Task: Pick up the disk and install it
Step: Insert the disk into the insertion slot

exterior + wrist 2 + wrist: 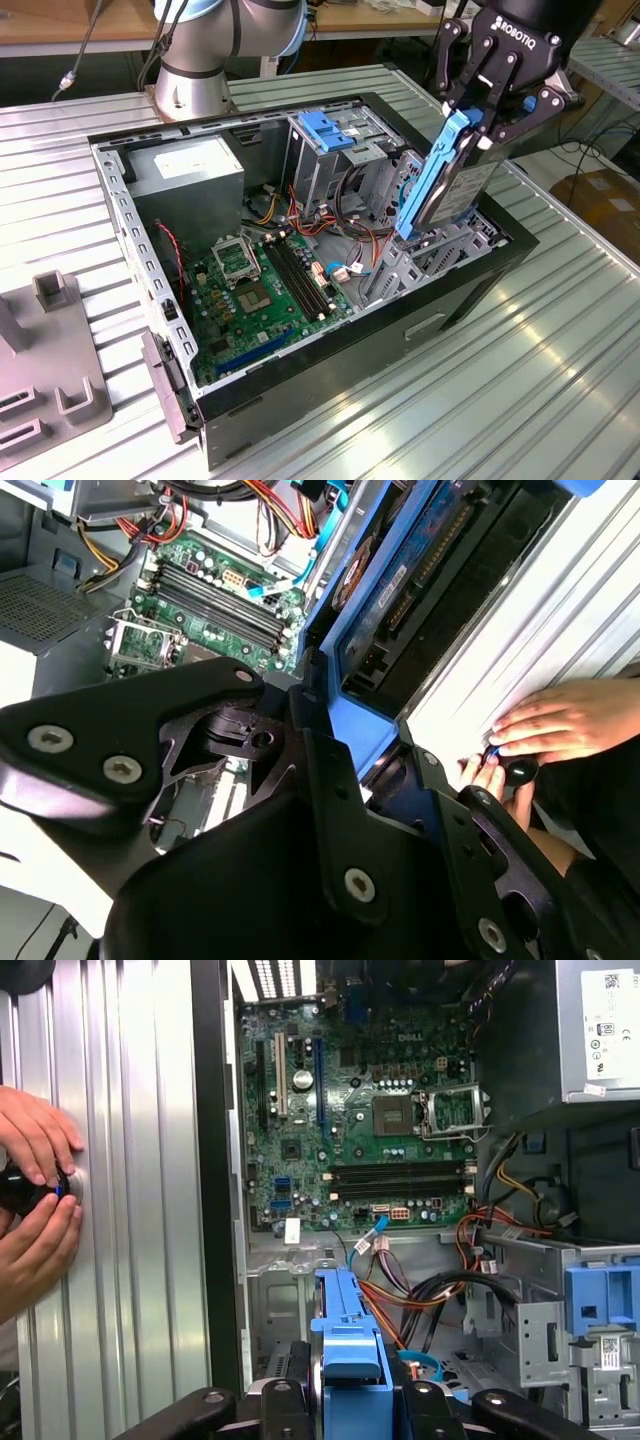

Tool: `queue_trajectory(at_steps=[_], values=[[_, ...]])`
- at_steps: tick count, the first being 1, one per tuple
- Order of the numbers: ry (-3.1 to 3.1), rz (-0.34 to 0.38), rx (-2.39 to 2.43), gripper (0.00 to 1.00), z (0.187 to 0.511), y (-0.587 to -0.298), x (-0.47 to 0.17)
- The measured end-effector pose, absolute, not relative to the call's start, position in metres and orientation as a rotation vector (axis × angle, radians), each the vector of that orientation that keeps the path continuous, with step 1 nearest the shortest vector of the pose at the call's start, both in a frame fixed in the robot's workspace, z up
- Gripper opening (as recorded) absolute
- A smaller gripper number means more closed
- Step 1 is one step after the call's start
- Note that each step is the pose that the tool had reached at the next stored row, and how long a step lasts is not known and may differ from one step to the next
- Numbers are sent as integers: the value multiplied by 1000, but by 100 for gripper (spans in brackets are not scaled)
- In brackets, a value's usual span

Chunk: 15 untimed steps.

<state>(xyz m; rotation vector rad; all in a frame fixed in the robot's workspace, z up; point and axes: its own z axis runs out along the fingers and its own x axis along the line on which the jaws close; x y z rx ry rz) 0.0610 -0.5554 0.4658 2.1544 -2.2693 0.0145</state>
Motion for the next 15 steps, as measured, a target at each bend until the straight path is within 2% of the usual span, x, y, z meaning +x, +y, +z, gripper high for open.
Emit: queue_trajectory(at_steps=[15], values=[[-2270, 14, 2155, 37, 465, -555, 65]])
